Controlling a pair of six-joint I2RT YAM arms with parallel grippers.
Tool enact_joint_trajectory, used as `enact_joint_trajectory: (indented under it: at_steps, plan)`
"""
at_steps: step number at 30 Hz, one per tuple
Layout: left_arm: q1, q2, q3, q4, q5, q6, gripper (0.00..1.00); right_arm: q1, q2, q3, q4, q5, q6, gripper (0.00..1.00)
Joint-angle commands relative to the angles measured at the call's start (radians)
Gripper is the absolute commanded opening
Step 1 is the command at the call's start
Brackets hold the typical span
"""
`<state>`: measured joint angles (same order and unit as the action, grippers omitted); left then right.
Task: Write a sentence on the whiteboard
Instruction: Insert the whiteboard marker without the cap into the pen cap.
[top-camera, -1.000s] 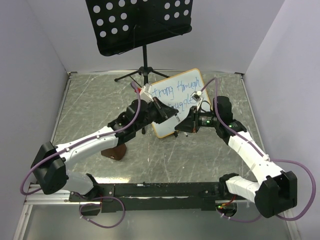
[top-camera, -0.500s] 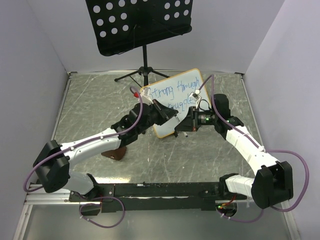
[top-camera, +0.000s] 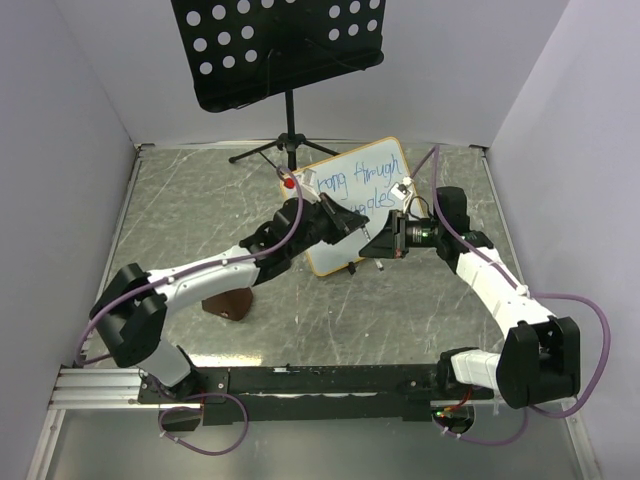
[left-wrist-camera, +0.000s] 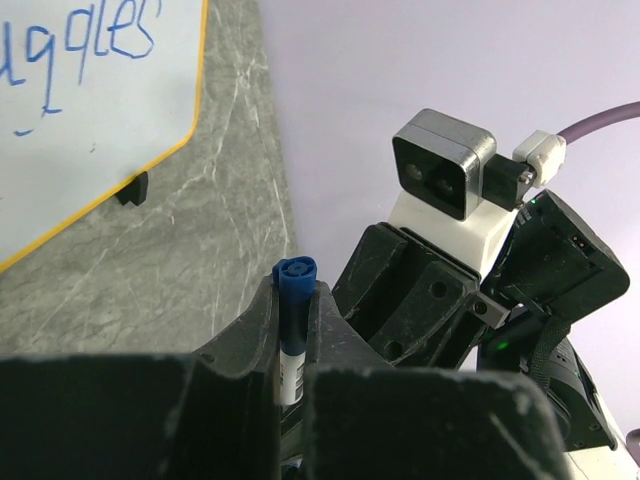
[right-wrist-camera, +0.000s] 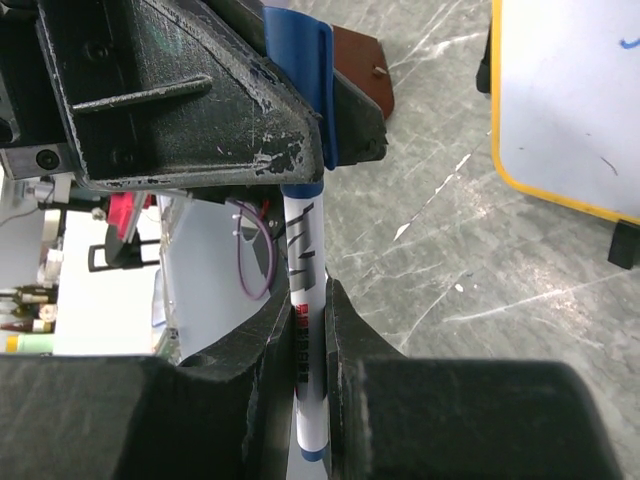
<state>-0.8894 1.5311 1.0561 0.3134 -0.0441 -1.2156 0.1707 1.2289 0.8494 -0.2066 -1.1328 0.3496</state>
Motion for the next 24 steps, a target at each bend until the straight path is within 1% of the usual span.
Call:
enact_joint_trajectory:
  at_steps: [1,5,9,13,18,19,20,21,23,24]
  plan:
    - [-0.095,0.063,0.086,-0.019,0.47,-0.019,0.01,-0.031,0.03,0.074,0.167,0.105,-0.001,0.0]
    - [-0.097,0.104,0.123,-0.013,0.57,-0.018,0.01,-0.053,0.03,0.071,0.136,0.107,-0.029,0.0]
    - [-0.097,0.121,0.148,-0.034,0.621,-0.006,0.01,-0.086,0.033,0.062,0.131,0.114,-0.035,0.0]
    - [-0.095,0.139,0.157,-0.042,0.7,-0.005,0.01,-0.115,0.052,0.082,0.118,0.117,-0.047,0.0]
    - [-0.079,0.126,0.176,-0.083,0.675,0.034,0.01,-0.117,0.069,0.103,0.038,0.108,-0.116,0.0]
    - [-0.074,0.12,0.173,-0.091,0.661,0.037,0.03,-0.117,0.067,0.105,0.026,0.1,-0.132,0.0]
    - [-0.066,0.106,0.167,-0.088,0.65,0.037,0.1,-0.117,0.06,0.105,-0.008,0.093,-0.149,0.0]
    - [-0.06,0.097,0.144,-0.079,0.632,0.028,0.3,-0.117,0.057,0.106,-0.029,0.087,-0.182,0.0]
    - [-0.048,0.063,0.114,-0.033,0.607,0.013,0.41,-0.119,0.04,0.105,-0.069,0.073,-0.221,0.0]
    - [-0.045,0.054,0.098,-0.025,0.599,0.005,0.49,-0.117,0.031,0.091,-0.088,0.071,-0.247,0.0]
